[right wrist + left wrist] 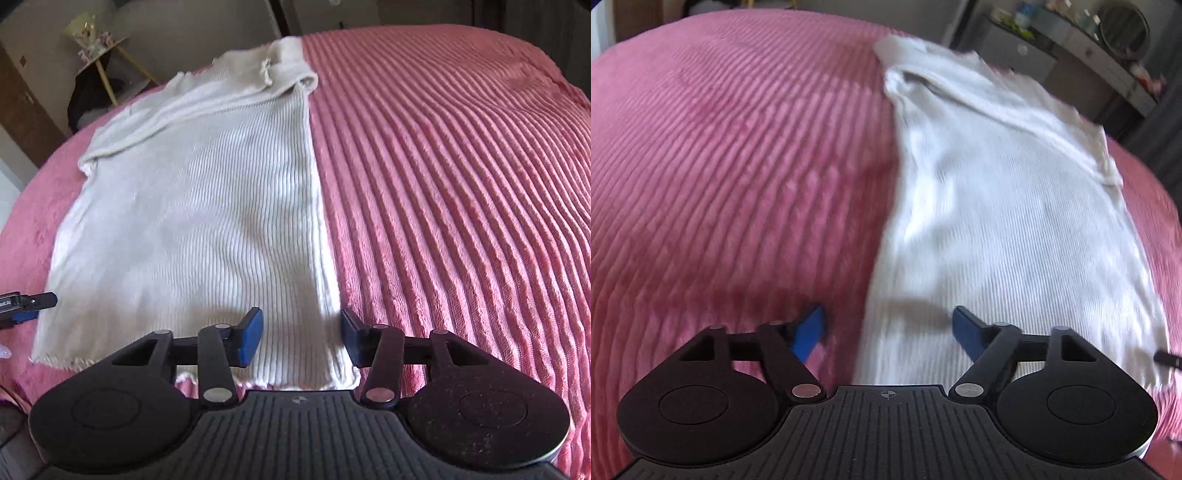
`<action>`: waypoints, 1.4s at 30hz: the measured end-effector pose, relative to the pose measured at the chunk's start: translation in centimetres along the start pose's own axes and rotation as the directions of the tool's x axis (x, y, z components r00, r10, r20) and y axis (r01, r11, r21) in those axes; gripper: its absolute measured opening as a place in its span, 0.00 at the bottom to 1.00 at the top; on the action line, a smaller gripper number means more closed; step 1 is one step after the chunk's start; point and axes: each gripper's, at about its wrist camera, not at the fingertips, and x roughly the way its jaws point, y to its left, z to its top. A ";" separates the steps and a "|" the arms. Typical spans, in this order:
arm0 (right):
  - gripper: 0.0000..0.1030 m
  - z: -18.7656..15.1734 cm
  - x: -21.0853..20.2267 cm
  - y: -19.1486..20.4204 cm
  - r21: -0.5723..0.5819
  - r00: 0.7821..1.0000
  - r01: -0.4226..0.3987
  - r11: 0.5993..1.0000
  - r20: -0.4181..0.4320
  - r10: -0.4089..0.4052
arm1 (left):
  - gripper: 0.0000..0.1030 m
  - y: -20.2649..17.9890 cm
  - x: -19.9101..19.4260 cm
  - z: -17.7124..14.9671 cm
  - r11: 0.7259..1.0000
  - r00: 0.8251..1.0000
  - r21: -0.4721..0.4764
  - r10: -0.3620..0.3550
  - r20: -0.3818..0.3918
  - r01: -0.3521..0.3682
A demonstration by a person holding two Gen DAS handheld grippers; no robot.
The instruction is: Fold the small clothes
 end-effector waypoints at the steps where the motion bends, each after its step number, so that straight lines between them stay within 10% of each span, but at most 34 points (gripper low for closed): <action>1: 0.38 -0.1 -0.1 0.1 -0.007 1.000 0.003 1.000 0.004 -0.003 | 0.80 -0.5 -0.3 -0.3 1.000 1.000 0.018 0.014 -0.003 -0.014; 5: 0.14 -0.4 -0.7 -0.2 -0.011 1.000 -0.017 1.000 0.009 0.017 | 0.69 -2.0 -0.4 -1.5 0.996 0.999 0.087 0.039 -0.034 -0.036; 9: 0.15 -0.6 -0.8 -1.2 0.013 1.000 -0.025 1.000 -0.009 0.025 | 0.53 -1.1 -0.7 -1.4 0.999 0.999 0.038 0.018 -0.048 -0.016; 18: 0.20 -0.7 0.1 -1.4 0.018 0.995 -0.062 0.998 -0.078 0.063 | 0.60 0.2 -0.9 -1.8 0.998 0.992 -0.030 -0.064 -0.106 0.061; 20: 0.11 -0.7 0.0 -1.6 0.031 0.994 -0.076 0.997 -0.071 0.078 | 0.50 0.2 -1.0 -1.9 0.999 0.992 -0.024 -0.051 -0.112 0.048; 23: 0.08 -0.5 -0.3 -2.3 0.078 0.991 -0.115 0.990 -0.057 0.120 | 0.10 0.8 -1.1 -1.7 0.997 0.989 -0.045 -0.072 -0.132 0.067; 34: 0.08 2.6 -2.3 -2.7 0.199 0.954 -0.300 0.933 0.092 0.287 | 0.09 1.6 -4.8 2.1 0.936 0.944 -0.135 -0.330 -0.024 0.324; 42: 0.08 8.1 -0.4 -2.3 0.236 0.931 -0.327 0.915 0.248 0.268 | 0.09 0.7 -4.4 8.5 0.917 0.924 -0.149 -0.346 0.164 0.370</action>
